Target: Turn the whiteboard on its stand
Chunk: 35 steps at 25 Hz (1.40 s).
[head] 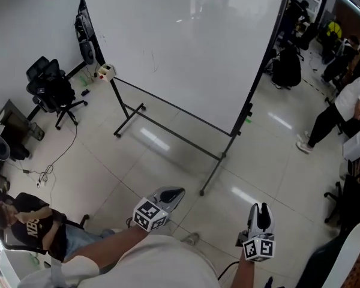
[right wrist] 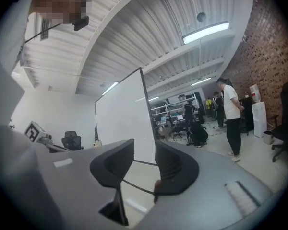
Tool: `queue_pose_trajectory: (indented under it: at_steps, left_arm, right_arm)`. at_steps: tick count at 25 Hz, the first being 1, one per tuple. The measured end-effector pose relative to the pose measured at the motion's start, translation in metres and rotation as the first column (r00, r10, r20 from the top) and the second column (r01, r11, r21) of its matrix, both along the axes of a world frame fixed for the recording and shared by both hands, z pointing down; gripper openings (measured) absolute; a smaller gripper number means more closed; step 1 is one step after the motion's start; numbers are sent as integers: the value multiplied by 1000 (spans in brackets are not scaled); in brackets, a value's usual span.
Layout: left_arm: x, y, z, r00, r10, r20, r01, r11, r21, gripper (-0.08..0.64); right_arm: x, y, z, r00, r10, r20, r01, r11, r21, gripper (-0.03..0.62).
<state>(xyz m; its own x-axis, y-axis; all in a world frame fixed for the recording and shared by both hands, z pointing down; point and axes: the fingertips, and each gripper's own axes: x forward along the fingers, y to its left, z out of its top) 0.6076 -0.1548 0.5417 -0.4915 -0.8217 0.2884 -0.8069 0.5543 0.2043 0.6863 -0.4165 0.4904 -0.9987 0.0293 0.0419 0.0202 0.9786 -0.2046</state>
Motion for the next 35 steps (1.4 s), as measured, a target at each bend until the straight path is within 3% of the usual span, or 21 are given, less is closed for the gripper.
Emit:
queue_pose_trajectory:
  at_steps: [5, 12, 20, 30, 35]
  left_arm:
    - [-54, 12, -23, 998, -53, 29, 52, 998, 21, 20]
    - [-95, 6, -25, 999, -17, 41, 18, 1000, -3, 34]
    - [-110, 0, -3, 1000, 28, -5, -28, 999, -34, 37]
    - [-119, -5, 3, 996, 84, -29, -85, 996, -26, 32]
    - [-117, -9, 2, 995, 100, -27, -101, 994, -32, 24]
  right_arm:
    - [-24, 28, -17, 998, -47, 28, 46, 998, 46, 157]
    - [-41, 35, -3, 1000, -18, -1, 18, 999, 52, 179]
    - [-38, 29, 23, 996, 53, -79, -48, 997, 59, 176]
    - [-24, 29, 10, 990, 122, -64, -118, 991, 64, 176]
    - [-14, 36, -3, 993, 112, -41, -106, 987, 123, 76]
